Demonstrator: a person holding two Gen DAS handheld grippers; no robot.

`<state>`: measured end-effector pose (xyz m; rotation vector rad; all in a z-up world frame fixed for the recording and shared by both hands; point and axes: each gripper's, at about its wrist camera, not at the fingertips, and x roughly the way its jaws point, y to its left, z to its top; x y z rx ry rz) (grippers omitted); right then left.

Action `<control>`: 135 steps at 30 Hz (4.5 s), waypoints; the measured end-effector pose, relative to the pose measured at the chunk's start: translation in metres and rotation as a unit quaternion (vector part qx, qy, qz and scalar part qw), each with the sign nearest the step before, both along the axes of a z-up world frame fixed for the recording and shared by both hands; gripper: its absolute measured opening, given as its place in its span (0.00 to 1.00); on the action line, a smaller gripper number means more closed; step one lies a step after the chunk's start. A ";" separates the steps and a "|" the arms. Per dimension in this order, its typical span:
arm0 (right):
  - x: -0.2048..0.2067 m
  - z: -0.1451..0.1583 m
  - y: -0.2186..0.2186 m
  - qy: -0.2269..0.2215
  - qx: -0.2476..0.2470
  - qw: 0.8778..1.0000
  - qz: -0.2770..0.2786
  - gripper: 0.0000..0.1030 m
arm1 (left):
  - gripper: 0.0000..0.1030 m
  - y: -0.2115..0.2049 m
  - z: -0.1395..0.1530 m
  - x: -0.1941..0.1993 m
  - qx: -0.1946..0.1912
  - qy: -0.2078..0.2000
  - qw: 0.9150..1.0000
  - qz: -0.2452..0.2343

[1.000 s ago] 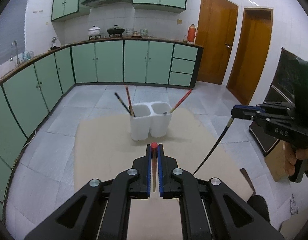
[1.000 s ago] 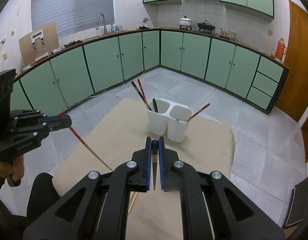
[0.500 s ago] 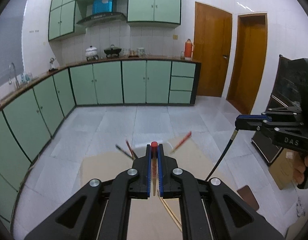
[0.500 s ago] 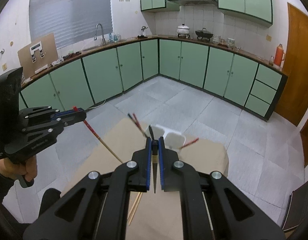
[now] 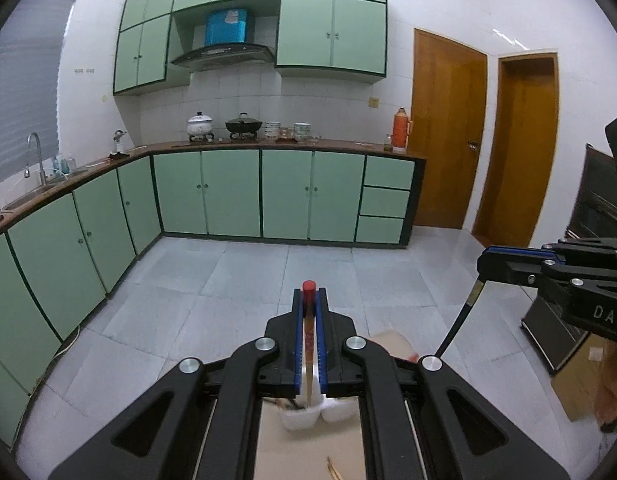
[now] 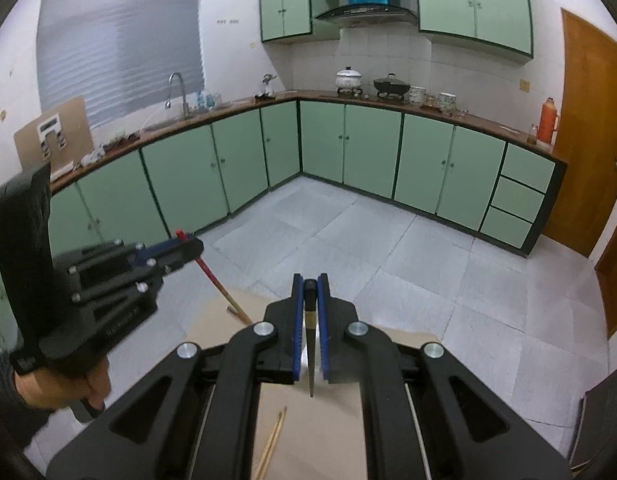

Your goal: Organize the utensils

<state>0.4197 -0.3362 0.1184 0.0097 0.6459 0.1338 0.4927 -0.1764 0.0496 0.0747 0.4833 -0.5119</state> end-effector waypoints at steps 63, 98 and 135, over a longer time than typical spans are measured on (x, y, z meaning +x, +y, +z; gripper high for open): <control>-0.219 -0.387 0.089 0.062 -0.011 0.998 -0.006 0.16 | 0.77 0.135 -0.265 -0.229 -0.011 0.061 0.995 0.081; -0.257 -0.392 0.000 0.060 0.022 0.994 -0.088 0.09 | 0.35 0.002 -0.354 -0.235 0.013 0.128 0.991 0.032; -0.275 -0.352 0.026 0.057 0.044 0.996 -0.061 0.06 | 0.06 0.054 -0.311 -0.250 0.025 0.164 0.985 0.054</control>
